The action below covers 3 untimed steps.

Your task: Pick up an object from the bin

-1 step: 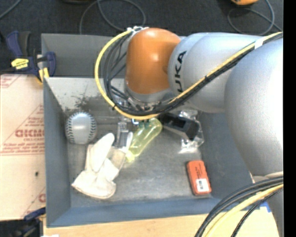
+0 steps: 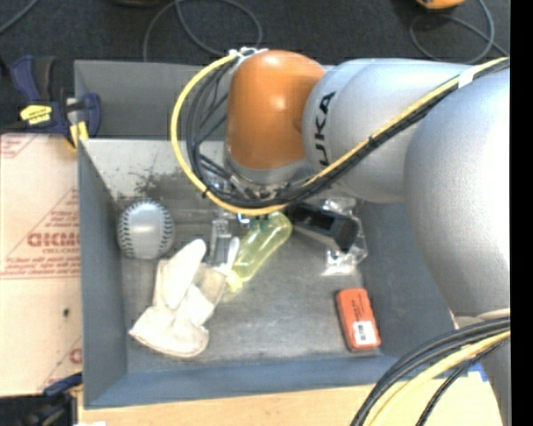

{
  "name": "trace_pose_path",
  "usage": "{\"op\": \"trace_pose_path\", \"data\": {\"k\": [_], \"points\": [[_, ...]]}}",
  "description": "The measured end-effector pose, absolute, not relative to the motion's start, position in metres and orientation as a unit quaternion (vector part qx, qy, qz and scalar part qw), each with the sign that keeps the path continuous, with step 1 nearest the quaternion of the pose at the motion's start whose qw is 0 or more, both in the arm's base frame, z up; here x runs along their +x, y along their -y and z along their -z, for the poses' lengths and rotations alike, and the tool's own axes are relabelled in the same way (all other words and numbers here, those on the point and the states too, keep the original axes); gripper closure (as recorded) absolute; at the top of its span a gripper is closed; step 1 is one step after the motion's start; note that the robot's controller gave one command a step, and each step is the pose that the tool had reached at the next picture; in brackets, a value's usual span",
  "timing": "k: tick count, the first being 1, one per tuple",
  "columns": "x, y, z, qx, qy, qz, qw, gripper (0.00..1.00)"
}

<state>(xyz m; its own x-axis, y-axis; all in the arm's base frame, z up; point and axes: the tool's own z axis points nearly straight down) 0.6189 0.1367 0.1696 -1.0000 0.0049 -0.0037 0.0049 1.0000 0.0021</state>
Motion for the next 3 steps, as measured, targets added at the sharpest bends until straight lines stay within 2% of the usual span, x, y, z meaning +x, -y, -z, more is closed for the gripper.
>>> {"op": "trace_pose_path", "data": {"k": [1, 2, 3], "points": [[0.601, -0.132, -0.125, -0.023, -1.000, -0.001, 0.006, 0.00], [0.577, -0.130, -0.067, -0.057, -0.998, 0.000, 0.002, 0.00], [0.538, -0.134, -0.072, -0.175, -0.985, -0.001, 0.008, 1.00]]}}
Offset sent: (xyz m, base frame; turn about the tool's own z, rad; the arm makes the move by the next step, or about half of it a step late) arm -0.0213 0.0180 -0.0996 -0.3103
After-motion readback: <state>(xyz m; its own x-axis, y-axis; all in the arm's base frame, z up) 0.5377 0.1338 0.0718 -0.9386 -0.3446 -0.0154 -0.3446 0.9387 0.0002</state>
